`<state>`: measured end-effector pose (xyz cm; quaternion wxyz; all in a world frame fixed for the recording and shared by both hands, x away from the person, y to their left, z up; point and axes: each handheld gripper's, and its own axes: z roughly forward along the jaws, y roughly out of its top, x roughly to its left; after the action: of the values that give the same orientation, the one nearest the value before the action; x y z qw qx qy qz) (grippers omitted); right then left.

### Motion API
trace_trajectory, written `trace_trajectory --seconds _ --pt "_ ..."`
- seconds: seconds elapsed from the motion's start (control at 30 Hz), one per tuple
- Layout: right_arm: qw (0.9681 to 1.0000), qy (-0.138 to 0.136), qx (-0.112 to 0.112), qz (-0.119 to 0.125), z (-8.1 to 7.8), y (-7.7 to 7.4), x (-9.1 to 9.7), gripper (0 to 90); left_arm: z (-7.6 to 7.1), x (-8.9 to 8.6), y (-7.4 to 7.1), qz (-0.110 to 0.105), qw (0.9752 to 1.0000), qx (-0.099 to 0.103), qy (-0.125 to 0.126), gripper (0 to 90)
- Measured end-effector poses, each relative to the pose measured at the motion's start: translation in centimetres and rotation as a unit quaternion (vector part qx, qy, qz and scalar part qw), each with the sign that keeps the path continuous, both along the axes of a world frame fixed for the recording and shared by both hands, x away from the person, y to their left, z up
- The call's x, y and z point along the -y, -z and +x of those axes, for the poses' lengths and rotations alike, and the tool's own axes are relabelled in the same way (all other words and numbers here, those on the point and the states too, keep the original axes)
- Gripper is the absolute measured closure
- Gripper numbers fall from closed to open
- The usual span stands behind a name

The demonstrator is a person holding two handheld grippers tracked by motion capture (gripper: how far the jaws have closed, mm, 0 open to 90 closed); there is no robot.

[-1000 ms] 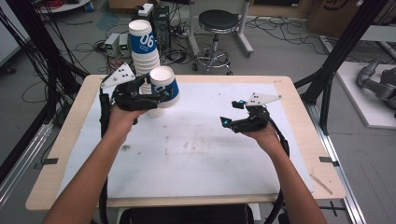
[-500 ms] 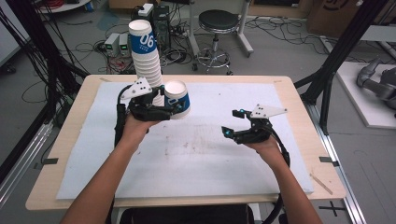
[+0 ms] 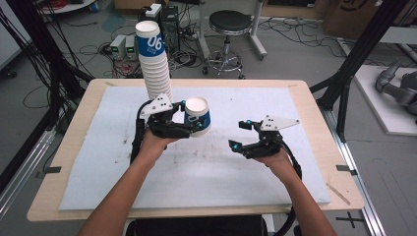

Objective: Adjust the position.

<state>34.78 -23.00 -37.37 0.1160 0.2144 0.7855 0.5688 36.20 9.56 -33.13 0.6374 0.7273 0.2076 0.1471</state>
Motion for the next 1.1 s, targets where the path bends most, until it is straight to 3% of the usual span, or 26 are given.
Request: trace_trajectory --seconds 0.2,0.33,0.57,0.73,0.87,1.03,1.1 --pt "0.9992 -0.017 0.003 0.035 0.0 -0.1 -0.6 16.9 -0.3 1.1 0.3 0.0 0.9998 -0.002 0.018 27.3" --pt "0.9986 -0.033 -0.002 0.041 -0.1 -0.1 -1.4 16.9 -0.4 1.6 0.6 -0.004 0.9993 -0.004 0.037 27.3" --pt "0.9983 -0.049 -0.005 0.031 0.1 0.3 -3.6 16.9 -0.8 2.9 1.0 -0.009 0.9972 -0.007 0.075 27.4" --pt "0.9978 -0.062 0.0 0.024 0.2 0.6 -5.1 13.9 -0.8 3.4 1.2 -0.01 0.9964 -0.009 0.083 27.5" --pt "0.9979 -0.063 0.012 0.012 0.2 0.4 -4.9 19.7 -0.7 3.3 1.2 -0.018 0.996 -0.017 0.085 27.4" --pt "0.9963 -0.084 0.006 -0.012 0.3 0.3 -4.4 28.1 -0.7 3.6 1.2 -0.003 0.9949 -0.036 0.094 25.1" --pt "0.9955 -0.092 0.009 -0.018 0.2 0.1 -4.3 28.8 -0.7 3.6 1.0 0.01 0.9949 -0.032 0.095 24.1"
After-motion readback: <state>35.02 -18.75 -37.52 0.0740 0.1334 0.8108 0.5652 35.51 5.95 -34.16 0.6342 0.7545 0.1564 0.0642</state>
